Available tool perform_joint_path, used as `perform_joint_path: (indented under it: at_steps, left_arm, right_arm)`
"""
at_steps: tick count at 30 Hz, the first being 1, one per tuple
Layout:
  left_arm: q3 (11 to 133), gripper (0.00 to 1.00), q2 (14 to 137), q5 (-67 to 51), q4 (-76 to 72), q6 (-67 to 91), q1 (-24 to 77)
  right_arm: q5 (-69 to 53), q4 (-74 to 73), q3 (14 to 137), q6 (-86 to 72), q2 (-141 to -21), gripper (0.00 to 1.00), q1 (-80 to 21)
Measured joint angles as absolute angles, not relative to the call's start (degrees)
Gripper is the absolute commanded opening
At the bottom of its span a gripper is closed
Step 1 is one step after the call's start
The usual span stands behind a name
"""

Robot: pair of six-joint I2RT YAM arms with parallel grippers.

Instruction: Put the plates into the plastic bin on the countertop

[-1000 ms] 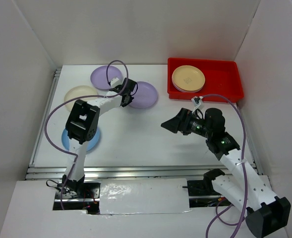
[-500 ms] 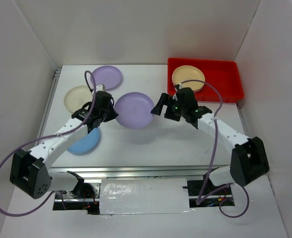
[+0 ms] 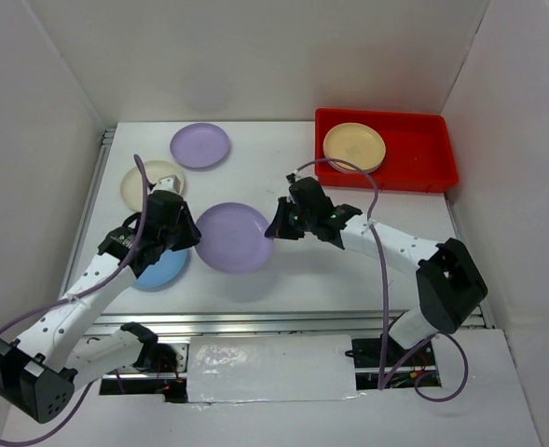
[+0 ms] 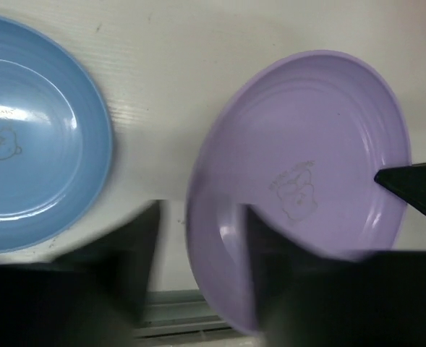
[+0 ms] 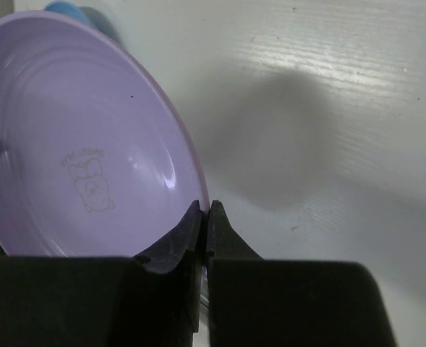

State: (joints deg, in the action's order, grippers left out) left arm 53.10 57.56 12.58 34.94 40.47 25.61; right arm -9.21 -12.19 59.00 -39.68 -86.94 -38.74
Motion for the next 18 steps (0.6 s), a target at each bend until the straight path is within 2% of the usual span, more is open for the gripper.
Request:
perform_joint_path:
  at_steps: [1, 6, 12, 18]
  left_arm:
    - [53.39, 0.99, 57.49, 12.64, 35.59, 40.62, 25.45]
    - [58.76, 0.99, 55.75, 15.46, 41.45, 40.75, 25.43]
    - [66.67, 0.99, 44.75, 22.83, 49.76, 37.34, 25.41]
    - [63.02, 0.99, 35.22, 28.67, 51.37, 34.30, 26.59]
  right_arm:
    - [-8.49, -12.78, 59.09, -39.75, -86.96, 0.00, -39.24]
    - [-5.10, -18.85, 60.82, -39.51, -87.48, 0.00, -36.18]
    - [-0.62, -23.66, 72.71, -40.34, -91.09, 0.00, -16.51]
    - [4.67, -27.05, 93.43, -42.65, -106.54, 0.00, -0.21]
